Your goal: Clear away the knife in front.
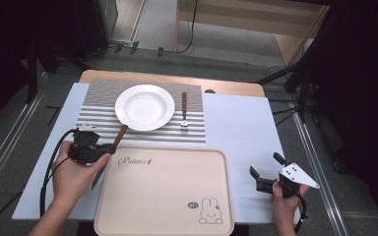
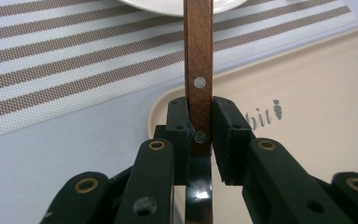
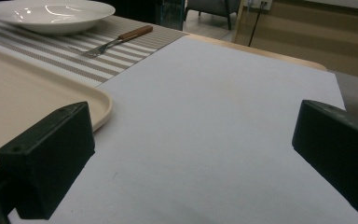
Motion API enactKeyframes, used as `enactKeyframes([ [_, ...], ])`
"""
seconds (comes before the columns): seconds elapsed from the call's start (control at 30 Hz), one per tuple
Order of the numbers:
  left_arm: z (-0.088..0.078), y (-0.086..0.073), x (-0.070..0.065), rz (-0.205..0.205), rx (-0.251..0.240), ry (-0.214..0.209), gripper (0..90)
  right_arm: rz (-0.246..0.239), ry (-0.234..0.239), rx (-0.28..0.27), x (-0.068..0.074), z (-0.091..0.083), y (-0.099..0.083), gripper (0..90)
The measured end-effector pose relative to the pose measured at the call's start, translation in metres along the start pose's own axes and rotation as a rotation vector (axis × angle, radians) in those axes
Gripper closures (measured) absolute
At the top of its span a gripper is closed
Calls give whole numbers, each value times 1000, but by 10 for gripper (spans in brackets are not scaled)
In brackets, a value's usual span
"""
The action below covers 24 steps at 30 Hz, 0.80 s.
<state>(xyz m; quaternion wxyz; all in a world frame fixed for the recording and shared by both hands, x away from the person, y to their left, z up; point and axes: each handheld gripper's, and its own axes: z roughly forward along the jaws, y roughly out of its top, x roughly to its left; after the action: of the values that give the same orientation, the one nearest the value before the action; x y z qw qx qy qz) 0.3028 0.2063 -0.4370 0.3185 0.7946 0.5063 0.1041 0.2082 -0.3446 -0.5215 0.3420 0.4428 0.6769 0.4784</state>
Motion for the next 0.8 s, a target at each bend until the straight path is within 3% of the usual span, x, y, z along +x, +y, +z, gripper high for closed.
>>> enactKeyframes([
  [0.33, 1, -15, -17, -3, 13, -46, 766, -7, 1, 0, 0, 0, 0, 0],
  [0.8, 6, -37, -24, -39, 22, -95, 765, -7, -1, 1, 0, 1, 0, 0],
])
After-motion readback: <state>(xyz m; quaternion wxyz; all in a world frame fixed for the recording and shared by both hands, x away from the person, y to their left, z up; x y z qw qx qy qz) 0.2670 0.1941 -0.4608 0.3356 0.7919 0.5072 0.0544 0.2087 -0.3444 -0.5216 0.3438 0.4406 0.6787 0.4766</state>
